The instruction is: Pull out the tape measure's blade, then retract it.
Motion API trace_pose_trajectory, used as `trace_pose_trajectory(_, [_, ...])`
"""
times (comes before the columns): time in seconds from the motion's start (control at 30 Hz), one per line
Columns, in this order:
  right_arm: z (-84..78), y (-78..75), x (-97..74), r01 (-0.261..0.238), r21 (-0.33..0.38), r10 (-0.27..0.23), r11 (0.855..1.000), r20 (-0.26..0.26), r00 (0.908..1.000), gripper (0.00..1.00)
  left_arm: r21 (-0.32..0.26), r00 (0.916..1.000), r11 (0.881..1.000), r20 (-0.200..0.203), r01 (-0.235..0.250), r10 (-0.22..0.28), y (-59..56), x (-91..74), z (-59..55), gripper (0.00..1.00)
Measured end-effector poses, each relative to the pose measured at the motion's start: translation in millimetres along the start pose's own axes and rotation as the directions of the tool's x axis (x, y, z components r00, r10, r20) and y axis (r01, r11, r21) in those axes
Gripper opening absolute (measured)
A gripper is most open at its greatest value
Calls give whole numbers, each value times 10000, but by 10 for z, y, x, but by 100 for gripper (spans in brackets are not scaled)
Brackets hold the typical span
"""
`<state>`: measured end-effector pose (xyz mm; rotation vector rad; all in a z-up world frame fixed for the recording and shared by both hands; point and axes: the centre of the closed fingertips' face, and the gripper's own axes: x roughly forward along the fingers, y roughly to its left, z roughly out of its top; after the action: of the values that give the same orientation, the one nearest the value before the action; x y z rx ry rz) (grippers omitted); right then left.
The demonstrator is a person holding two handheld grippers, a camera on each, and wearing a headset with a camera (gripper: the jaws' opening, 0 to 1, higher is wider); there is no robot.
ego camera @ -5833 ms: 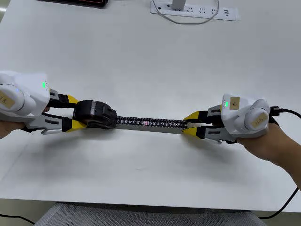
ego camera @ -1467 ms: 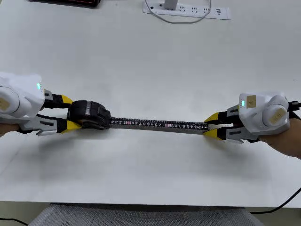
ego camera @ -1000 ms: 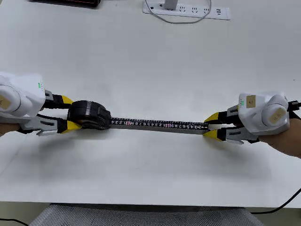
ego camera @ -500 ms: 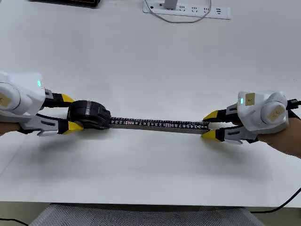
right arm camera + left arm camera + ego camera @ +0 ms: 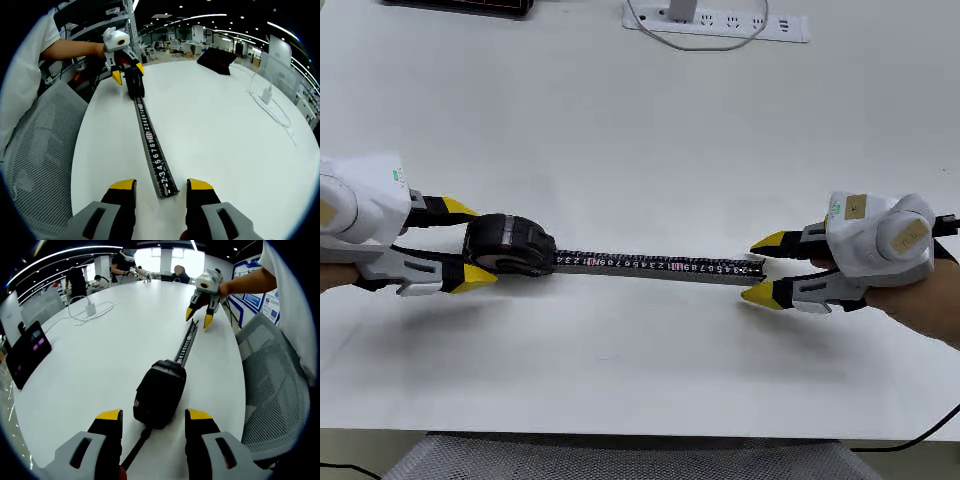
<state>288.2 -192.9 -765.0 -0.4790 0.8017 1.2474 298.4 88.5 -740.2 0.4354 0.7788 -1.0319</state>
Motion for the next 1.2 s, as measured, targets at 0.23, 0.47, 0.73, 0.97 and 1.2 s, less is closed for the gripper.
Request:
trace_pose_trajectory(0.23, [46, 16, -24, 204, 277, -209, 9994, 172, 9996, 43, -465, 9994, 9985, 213, -279, 289, -27, -69, 20, 54])
trace_pose_trajectory(0.47, [68, 74, -57, 483, 524, -500, 9975, 320, 9982, 51, -873, 9966, 9940, 424, -666, 705, -87, -112, 25, 60])
trace_pose_trajectory(0.73, [56, 137, -139, 887, 885, -932, 9921, 480, 9945, 62, -1407, 9906, 9862, 919, -876, 1011, -155, -206, 15, 67])
trace_pose_trajectory(0.97, [48, 179, -184, 1130, 1186, -1200, 9865, 534, 9913, 67, -1778, 9840, 9787, 1253, -1032, 1265, -214, -261, 17, 69])
trace_pose_trajectory(1.2, [49, 179, -255, 1524, 1426, -1645, 9780, 770, 9834, 67, -1883, 9809, 9754, 1337, -1147, 1412, -311, -294, 1, 69])
